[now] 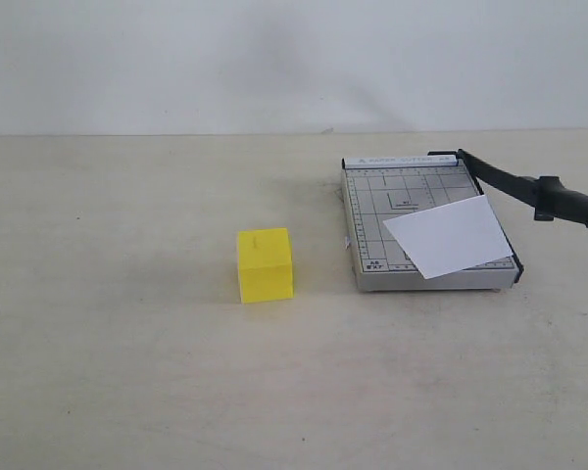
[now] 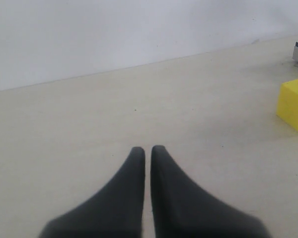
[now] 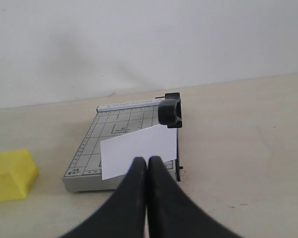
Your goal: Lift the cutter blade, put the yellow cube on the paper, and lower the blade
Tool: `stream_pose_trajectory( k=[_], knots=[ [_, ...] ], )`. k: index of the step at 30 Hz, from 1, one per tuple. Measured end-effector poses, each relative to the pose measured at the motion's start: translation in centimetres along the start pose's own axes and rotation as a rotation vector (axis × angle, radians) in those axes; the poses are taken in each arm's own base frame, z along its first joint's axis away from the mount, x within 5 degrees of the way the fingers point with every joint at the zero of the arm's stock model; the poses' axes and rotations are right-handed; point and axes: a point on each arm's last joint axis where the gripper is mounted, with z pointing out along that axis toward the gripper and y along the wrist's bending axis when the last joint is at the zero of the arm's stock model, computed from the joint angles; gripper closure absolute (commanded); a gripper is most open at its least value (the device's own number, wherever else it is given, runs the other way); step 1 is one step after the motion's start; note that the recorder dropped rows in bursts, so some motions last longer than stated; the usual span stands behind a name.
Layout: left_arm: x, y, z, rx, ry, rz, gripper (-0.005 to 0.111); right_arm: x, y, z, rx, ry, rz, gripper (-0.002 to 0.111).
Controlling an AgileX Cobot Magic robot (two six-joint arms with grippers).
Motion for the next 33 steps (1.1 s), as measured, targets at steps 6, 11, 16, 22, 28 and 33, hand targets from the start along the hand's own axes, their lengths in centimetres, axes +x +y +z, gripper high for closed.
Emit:
stream_pose_trajectory(
  k=[6,11,16,22,28,33],
  knots=[
    [0.0,0.0,0.0,0.000,0.000,0.000,0.102,0.0,0.0,0.0,0.000,0.002,-0.049,0.108],
    [0.0,0.0,0.0,0.000,0.000,0.000,0.102,0.0,0.0,0.0,0.000,0.004,-0.052,0.108],
    [-0.1,0.0,0.0,-0.001,-0.013,0.000,0.102,0.0,0.0,0.0,0.000,0.004,-0.052,0.108],
    [-1.5,-0.2,-0.1,0.056,-0.158,-0.381,0.102,0.0,0.0,0.0,0.000,0.004,-0.052,0.108],
    [-2.2,-0.1,-0.3,0.076,-0.236,-0.574,0.102,0.0,0.0,0.0,0.000,0.004,-0.052,0.108],
    [-3.8,-0.1,-0.9,0.104,-0.258,-0.521,0.102,0.0,0.0,0.0,0.001,0.004,-0.054,0.108]
  ],
)
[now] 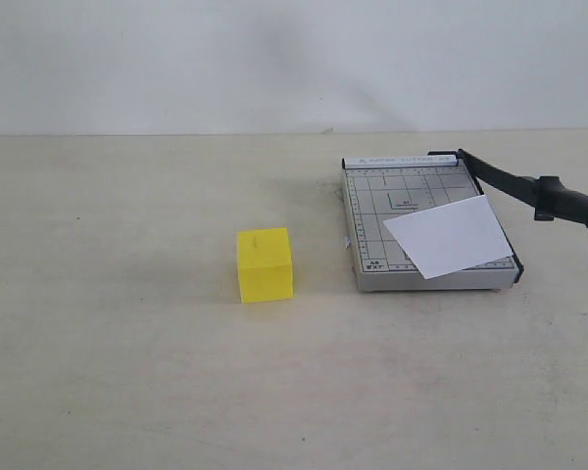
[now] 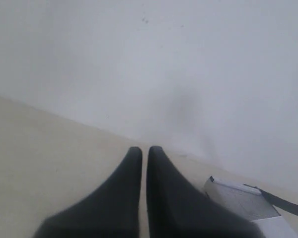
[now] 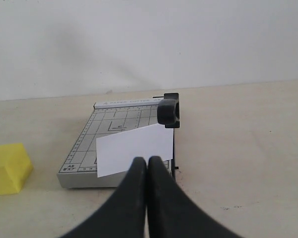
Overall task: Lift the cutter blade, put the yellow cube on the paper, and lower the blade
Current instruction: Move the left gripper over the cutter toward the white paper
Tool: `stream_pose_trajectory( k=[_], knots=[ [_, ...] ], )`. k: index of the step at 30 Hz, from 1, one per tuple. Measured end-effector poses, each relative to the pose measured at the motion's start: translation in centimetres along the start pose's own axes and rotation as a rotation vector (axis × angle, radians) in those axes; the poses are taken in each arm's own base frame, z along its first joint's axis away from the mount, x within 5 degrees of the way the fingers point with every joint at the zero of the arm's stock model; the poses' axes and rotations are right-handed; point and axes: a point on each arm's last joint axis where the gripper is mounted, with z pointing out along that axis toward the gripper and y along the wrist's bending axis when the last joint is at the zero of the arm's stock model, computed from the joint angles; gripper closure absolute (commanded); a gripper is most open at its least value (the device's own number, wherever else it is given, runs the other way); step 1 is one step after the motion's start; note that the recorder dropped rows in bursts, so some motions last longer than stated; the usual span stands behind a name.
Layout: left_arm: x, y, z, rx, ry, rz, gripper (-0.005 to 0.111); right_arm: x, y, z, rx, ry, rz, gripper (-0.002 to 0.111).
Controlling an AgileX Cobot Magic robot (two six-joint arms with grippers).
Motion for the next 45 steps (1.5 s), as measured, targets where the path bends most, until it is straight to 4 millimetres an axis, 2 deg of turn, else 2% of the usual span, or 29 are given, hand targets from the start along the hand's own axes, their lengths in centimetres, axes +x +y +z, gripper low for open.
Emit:
stream_pose_trajectory(
  k=[4,6,10,11,12,13,14,15,16,17,20,25,28,32,38,42,45],
  knots=[
    [-2.2,-1.4,-0.1,0.074,-0.015,0.039,0.102,0.0,0.0,0.0,0.000,0.000,0.000,0.108],
    [-3.0,-2.2,1.0,0.109,0.071,0.062,0.102,0.0,0.0,0.0,0.000,0.000,0.000,0.108],
    [-4.5,-4.6,4.6,0.219,0.236,0.123,0.102,0.0,0.0,0.0,0.000,0.000,0.000,0.108],
    [-4.7,-5.7,6.5,0.272,0.296,0.167,0.102,0.0,0.0,0.0,0.000,0.000,0.000,0.108],
    [-4.5,-6.5,8.6,0.322,0.359,0.211,0.102,0.0,0.0,0.0,0.000,0.000,0.000,0.108],
    [-4.2,-7.0,9.8,0.353,0.393,0.214,0.102,0.0,0.0,0.0,0.000,0.000,0.000,0.108],
    [-3.4,-7.9,12.0,0.426,0.459,0.200,0.102,0.0,0.0,0.0,0.000,0.000,0.000,0.108],
    [-2.8,-8.3,13.3,0.468,0.495,0.197,0.102,0.0,0.0,0.0,0.000,0.000,0.000,0.108],
    [-1.4,-8.9,15.6,0.546,0.564,0.195,0.102,0.0,0.0,0.0,0.000,0.000,0.000,0.108],
    [-0.6,-9.2,16.8,0.589,0.598,0.192,0.102,0.0,0.0,0.0,0.000,0.000,0.000,0.108],
    [2.2,-10.2,22.0,0.725,0.692,0.139,0.102,0.0,0.0,0.0,0.000,0.000,0.000,0.108],
    [3.3,-10.6,25.8,0.733,0.701,0.140,0.102,0.0,0.0,0.0,0.000,0.000,0.000,0.108],
    [3.0,-11.7,26.9,0.702,0.663,0.221,0.102,0.0,0.0,0.0,0.000,0.002,0.000,0.108],
    [2.7,-14.1,27.5,0.676,0.588,0.431,0.102,0.0,0.0,0.0,0.000,0.002,0.000,0.108],
    [3.7,-19.0,26.1,0.721,0.505,0.726,0.102,0.0,0.0,0.0,0.000,0.002,0.000,0.108],
    [4.4,-21.9,25.1,0.794,0.474,0.788,0.102,0.0,0.0,0.0,0.000,0.002,0.000,0.108],
    [5.5,-23.3,25.3,0.825,0.478,0.801,0.102,0.0,0.0,0.0,0.000,0.002,0.000,0.108]
  ],
)
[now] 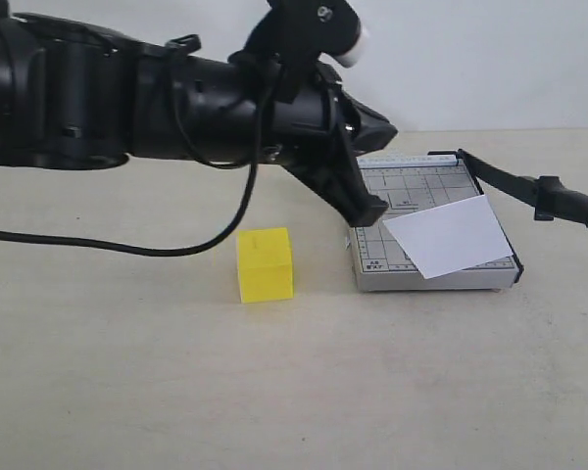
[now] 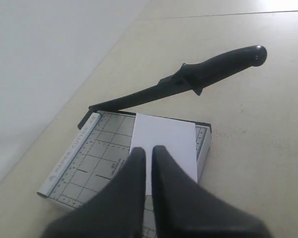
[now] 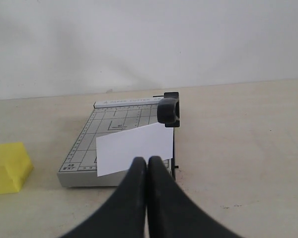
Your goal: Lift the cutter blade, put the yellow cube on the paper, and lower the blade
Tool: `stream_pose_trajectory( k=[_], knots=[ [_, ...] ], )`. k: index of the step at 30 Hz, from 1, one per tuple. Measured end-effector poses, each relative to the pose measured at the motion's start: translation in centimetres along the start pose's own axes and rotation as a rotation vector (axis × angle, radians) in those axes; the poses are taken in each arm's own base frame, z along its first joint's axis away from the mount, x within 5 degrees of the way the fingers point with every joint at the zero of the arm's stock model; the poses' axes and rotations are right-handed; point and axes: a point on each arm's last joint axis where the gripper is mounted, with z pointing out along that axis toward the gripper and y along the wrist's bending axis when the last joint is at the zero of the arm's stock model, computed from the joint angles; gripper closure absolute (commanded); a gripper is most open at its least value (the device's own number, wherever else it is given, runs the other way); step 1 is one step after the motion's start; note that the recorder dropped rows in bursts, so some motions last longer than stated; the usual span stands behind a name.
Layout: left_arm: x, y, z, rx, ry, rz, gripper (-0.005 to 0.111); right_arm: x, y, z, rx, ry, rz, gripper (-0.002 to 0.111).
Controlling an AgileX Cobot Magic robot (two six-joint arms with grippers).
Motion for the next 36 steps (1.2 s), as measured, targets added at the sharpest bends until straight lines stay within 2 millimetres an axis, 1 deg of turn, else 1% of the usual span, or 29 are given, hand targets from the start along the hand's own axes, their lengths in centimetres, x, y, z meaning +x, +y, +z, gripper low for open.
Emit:
stream_pose_trajectory(
  k=[5,12,19,22,27,29,36],
  knots=[
    [0.8,-0.4,3.1,0.061,0.009,-0.002,0.102,0.0,0.0,0.0,0.000,0.000,0.000,0.108],
    [1.7,-0.9,7.4,0.089,0.029,0.001,0.102,0.0,0.0,0.0,0.000,0.000,0.000,0.108],
    [3.0,-0.8,11.9,-0.003,0.098,0.019,0.102,0.0,0.0,0.0,0.000,0.000,0.000,0.108],
    [3.6,-0.7,13.2,-0.019,0.113,0.019,0.102,0.0,0.0,0.0,0.000,0.000,0.000,0.108],
    [4.0,-0.4,14.6,-0.036,0.117,0.021,0.102,0.0,0.0,0.0,0.000,0.000,0.000,0.108],
    [4.5,-0.3,15.3,-0.051,0.129,0.021,0.102,0.0,0.0,0.0,0.000,0.000,0.000,0.108],
    [7.6,-0.9,17.7,-0.055,0.194,0.018,0.102,0.0,0.0,0.0,0.000,0.000,0.000,0.108]
  ],
)
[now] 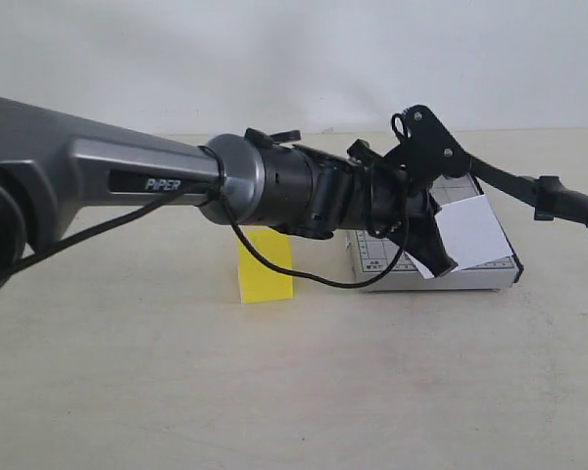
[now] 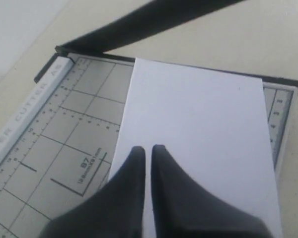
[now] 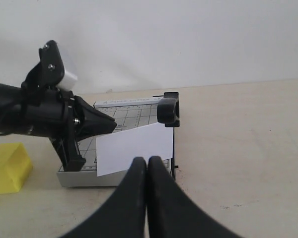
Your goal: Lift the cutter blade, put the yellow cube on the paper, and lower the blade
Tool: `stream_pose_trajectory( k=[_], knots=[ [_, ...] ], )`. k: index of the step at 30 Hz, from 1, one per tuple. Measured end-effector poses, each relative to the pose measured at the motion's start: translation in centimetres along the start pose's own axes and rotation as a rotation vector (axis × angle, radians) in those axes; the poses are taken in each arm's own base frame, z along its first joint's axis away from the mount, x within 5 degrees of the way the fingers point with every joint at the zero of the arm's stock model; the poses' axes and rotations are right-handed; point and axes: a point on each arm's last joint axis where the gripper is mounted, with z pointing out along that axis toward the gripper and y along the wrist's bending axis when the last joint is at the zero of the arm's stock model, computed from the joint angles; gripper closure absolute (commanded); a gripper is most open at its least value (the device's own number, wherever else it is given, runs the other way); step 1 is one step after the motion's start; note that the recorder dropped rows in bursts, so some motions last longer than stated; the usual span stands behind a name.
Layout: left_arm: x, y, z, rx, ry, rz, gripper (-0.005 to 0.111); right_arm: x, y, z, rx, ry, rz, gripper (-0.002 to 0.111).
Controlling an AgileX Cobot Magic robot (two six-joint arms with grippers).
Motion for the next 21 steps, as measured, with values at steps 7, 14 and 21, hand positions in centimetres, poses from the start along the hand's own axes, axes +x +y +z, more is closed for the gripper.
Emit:
stream_pose_trajectory(
  k=[7,14,21],
  knots=[
    [1.3,-0.2,1.3,-0.020,0.039,0.024,0.102,0.0,0.0,0.0,0.000,0.000,0.000,0.108],
    [1.2,0.4,1.6,-0.071,0.053,0.029,0.102,0.0,0.0,0.0,0.000,0.002,0.000,0.108],
    [1.6,0.2,2.0,-0.066,0.061,0.029,0.102,0.0,0.0,0.0,0.000,0.002,0.000,0.108]
  ],
)
